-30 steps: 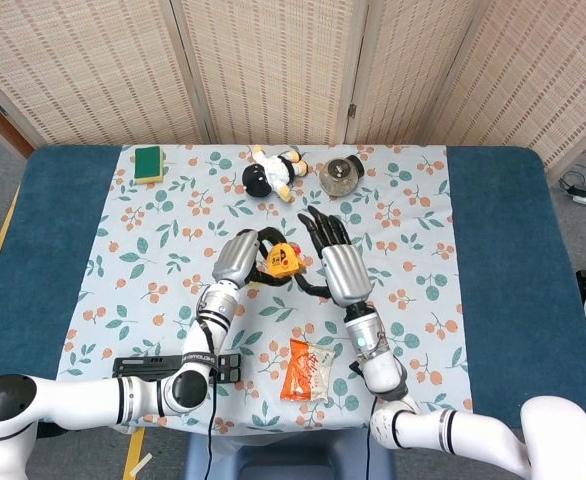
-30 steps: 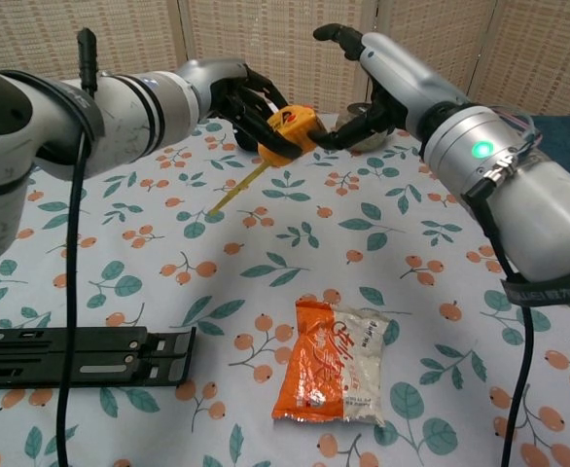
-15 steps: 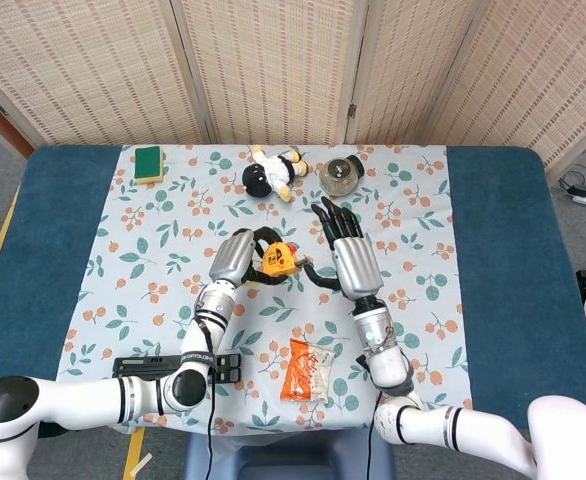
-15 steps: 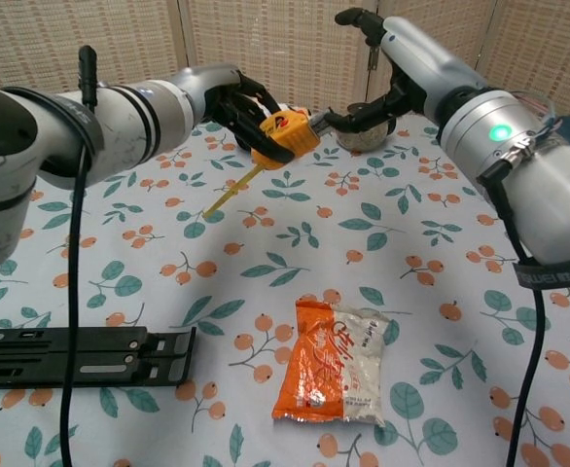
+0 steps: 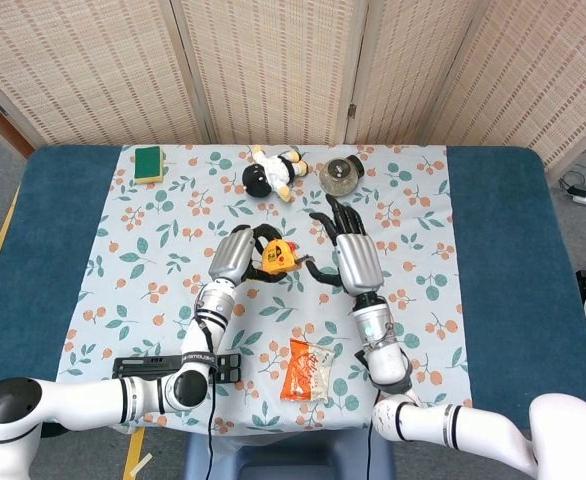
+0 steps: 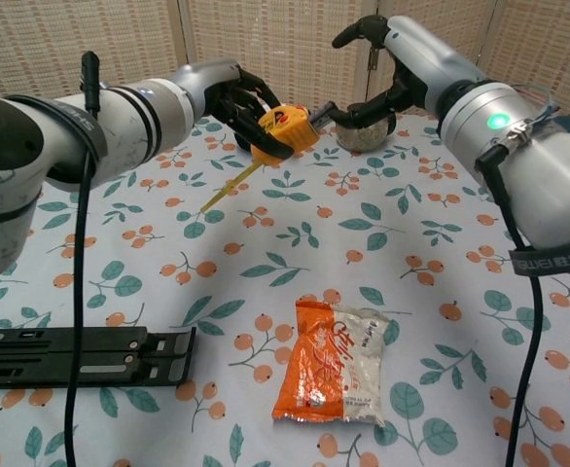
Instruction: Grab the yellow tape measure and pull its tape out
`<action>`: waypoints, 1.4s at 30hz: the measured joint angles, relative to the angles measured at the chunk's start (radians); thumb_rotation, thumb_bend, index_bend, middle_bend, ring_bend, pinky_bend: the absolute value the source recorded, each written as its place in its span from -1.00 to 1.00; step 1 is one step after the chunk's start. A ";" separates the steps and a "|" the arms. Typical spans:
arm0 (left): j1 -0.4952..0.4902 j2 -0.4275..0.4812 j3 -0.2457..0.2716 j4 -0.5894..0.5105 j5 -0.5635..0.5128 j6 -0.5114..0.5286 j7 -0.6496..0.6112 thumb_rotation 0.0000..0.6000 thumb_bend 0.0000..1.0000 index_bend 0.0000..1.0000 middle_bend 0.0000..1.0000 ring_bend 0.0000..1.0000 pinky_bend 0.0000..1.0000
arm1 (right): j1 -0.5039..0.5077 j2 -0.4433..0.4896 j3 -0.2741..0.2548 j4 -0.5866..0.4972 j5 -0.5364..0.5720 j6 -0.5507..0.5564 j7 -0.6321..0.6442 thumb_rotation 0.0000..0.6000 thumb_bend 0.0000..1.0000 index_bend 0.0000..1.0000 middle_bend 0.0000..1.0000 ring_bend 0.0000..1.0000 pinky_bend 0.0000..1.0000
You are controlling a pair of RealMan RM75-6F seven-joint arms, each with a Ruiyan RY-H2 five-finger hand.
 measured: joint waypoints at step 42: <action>0.119 0.080 0.124 0.176 0.118 -0.151 -0.074 1.00 0.19 0.25 0.17 -0.06 -0.74 | -0.085 0.259 -0.030 -0.222 0.039 0.008 0.026 1.00 0.33 0.16 -0.71 -0.93 -1.00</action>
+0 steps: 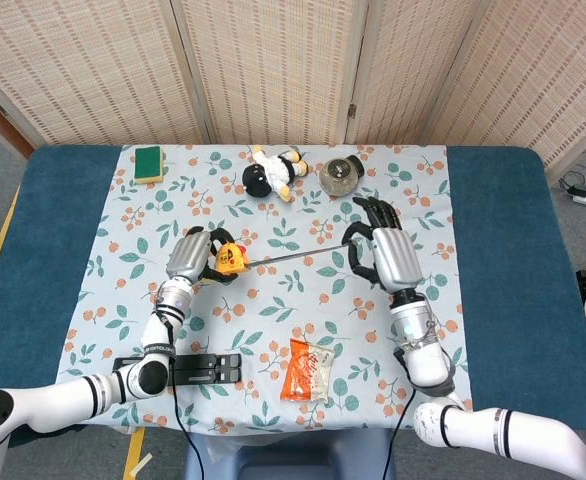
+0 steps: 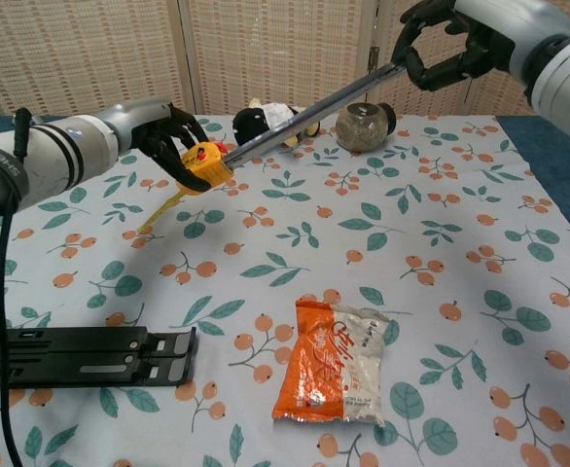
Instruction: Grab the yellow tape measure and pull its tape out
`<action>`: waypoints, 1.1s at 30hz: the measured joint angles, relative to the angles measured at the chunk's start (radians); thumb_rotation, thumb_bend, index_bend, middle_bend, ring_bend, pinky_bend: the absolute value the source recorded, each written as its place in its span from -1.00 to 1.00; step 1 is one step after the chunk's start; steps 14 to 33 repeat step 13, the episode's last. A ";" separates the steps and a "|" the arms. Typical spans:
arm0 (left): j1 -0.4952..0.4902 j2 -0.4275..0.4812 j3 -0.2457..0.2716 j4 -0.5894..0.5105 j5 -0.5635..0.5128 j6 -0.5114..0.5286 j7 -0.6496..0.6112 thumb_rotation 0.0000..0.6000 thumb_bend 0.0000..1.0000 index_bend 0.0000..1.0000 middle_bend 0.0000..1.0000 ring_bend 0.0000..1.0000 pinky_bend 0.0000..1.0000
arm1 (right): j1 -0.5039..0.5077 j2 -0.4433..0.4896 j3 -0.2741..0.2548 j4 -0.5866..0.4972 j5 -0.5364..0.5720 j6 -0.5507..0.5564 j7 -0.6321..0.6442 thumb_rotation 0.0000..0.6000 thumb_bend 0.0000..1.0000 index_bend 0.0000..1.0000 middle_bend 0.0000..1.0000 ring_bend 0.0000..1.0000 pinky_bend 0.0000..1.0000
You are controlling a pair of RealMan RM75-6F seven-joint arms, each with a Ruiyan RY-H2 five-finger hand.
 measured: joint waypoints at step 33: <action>0.066 0.029 0.034 0.121 0.105 -0.073 -0.129 1.00 0.19 0.26 0.17 -0.06 -0.74 | -0.136 0.241 0.017 -0.123 -0.025 0.048 0.143 1.00 0.33 0.16 -0.71 -0.93 -1.00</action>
